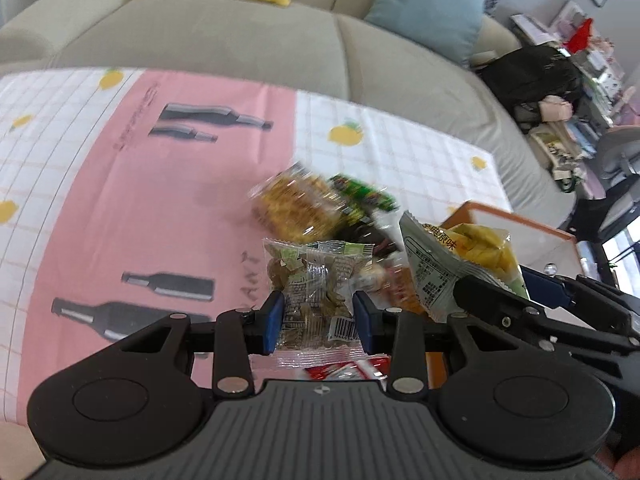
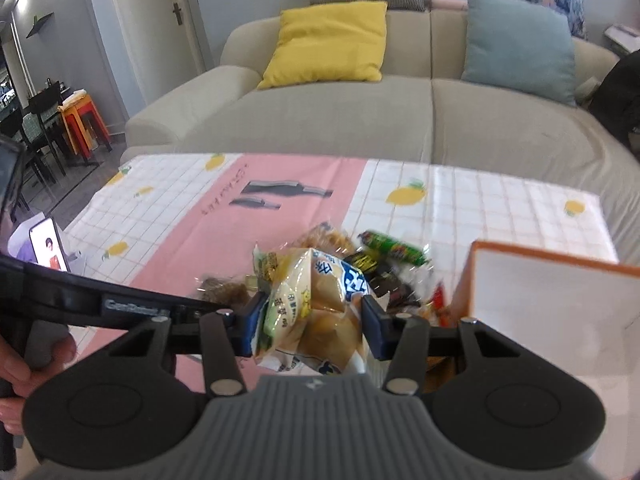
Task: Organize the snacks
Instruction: 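Carry both packets into the orange box and open both tools, then grasp the red spicy strip packet with the right tool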
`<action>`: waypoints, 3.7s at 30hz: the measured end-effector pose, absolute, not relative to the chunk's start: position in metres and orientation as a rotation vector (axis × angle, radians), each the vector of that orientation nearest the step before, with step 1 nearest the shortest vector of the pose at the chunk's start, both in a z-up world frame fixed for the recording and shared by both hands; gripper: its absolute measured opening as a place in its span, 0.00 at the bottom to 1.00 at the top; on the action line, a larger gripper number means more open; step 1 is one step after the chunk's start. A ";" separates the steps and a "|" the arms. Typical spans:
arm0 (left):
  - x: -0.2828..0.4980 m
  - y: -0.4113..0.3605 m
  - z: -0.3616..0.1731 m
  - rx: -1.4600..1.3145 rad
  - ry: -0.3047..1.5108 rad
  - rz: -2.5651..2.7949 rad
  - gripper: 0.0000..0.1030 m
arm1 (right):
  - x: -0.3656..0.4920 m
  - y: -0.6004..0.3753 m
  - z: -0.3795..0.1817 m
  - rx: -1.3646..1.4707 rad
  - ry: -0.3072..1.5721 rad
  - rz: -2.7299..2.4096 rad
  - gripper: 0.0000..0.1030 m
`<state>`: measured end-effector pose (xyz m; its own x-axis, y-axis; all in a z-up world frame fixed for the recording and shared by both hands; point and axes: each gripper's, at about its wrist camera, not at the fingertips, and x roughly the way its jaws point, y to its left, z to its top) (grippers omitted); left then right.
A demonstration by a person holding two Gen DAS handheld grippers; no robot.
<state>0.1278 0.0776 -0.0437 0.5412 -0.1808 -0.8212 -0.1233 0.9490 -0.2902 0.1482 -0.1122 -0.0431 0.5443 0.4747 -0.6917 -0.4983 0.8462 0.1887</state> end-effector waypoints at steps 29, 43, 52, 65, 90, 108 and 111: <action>0.196 -0.141 -0.045 -0.047 1.203 -0.525 0.38 | 0.190 -0.295 -0.068 -0.064 1.102 0.292 0.47; 0.215 -0.175 -0.095 0.188 1.373 -0.526 0.38 | 0.218 -0.299 -0.128 -0.183 1.306 0.365 0.47; 0.210 -0.183 -0.110 0.331 1.410 -0.530 0.38 | 0.218 -0.291 -0.136 -0.299 1.309 0.431 0.48; 0.203 -0.185 -0.110 0.380 1.405 -0.512 0.46 | 0.221 -0.286 -0.136 -0.302 1.350 0.432 0.53; 0.150 -0.111 -0.021 0.150 1.086 -0.492 0.60 | 0.174 -0.277 -0.063 -0.189 1.104 0.235 0.78; 0.107 0.008 -0.038 -0.027 1.072 -0.324 0.61 | 0.091 -0.187 -0.042 -0.016 0.784 0.216 0.78; 0.101 0.022 -0.047 -0.020 1.098 -0.326 0.61 | 0.081 -0.167 -0.045 -0.060 0.769 0.235 0.76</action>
<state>0.1011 0.0225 -0.0468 0.4125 -0.2688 -0.8704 0.2492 0.9523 -0.1760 0.0811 -0.1665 -0.0452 0.6938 0.1883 -0.6951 -0.2322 0.9721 0.0316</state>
